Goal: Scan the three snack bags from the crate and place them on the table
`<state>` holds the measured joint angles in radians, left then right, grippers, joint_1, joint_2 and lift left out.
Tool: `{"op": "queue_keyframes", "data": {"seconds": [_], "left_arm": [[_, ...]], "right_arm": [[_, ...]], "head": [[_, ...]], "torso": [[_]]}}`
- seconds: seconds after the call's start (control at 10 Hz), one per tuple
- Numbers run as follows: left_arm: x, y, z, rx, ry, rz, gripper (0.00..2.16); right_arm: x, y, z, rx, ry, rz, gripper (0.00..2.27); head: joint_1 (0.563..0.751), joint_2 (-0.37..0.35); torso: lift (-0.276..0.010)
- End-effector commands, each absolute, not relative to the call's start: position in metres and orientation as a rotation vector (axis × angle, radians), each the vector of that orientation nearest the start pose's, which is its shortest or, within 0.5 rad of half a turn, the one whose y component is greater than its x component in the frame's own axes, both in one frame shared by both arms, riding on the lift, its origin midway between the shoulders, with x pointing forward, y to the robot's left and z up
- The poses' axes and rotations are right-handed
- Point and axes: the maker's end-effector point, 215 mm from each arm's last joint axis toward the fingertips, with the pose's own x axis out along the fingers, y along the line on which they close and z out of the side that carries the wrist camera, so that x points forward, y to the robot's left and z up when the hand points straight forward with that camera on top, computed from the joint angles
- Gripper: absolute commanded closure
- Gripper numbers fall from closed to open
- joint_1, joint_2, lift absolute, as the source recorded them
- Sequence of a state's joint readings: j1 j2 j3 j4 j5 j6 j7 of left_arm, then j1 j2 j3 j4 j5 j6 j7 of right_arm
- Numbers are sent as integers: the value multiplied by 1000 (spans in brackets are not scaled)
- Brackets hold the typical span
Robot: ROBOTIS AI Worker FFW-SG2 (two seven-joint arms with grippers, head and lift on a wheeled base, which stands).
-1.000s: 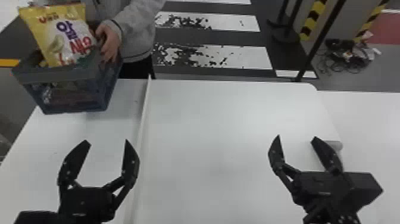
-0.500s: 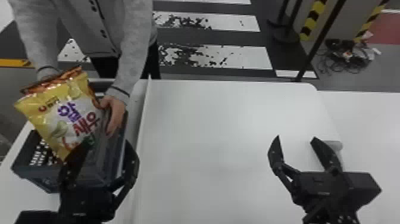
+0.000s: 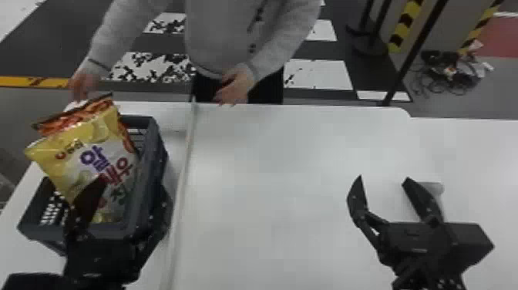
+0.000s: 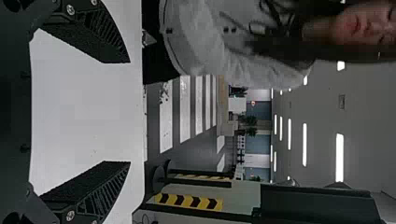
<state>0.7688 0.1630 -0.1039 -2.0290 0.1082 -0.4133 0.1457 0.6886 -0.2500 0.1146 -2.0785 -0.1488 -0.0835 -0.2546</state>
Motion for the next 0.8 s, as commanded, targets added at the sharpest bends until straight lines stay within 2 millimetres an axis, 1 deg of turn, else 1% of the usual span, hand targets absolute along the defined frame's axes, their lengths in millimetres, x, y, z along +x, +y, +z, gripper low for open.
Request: {"op": "queue_keyframes", "data": {"seconds": [0.0,0.1,0.2,0.3,0.4,0.5,0.6,0.7], "left_arm": [[349,254,-315,-52,-111,43,90],[348,279,-302,-49,-132,77,90],[346,304,-295,-43,-143,118,90],[343,332,-292,-40,-146,162,87],[340,358,-294,-36,-141,204,87],[340,379,-295,-40,-140,235,87],[346,400,-306,-43,-98,262,87],[357,412,-326,-36,-13,268,87]], "right_arm": [[378,-238,-382,-3,130,-36,110],[378,-238,-383,-4,131,-35,110],[378,-238,-384,-4,133,-35,110],[378,-237,-384,-3,133,-33,110],[377,-234,-385,0,134,-29,110],[377,-232,-385,2,136,-26,110],[377,-228,-386,-1,137,-18,110],[376,-224,-388,-5,143,-13,110]], "head": [[695,-31],[695,-7],[695,28],[695,75],[695,122],[695,145],[695,192],[695,233]], "torso": [[-62],[-62],[-62],[-62],[-62],[-62],[-62],[-62]]}}
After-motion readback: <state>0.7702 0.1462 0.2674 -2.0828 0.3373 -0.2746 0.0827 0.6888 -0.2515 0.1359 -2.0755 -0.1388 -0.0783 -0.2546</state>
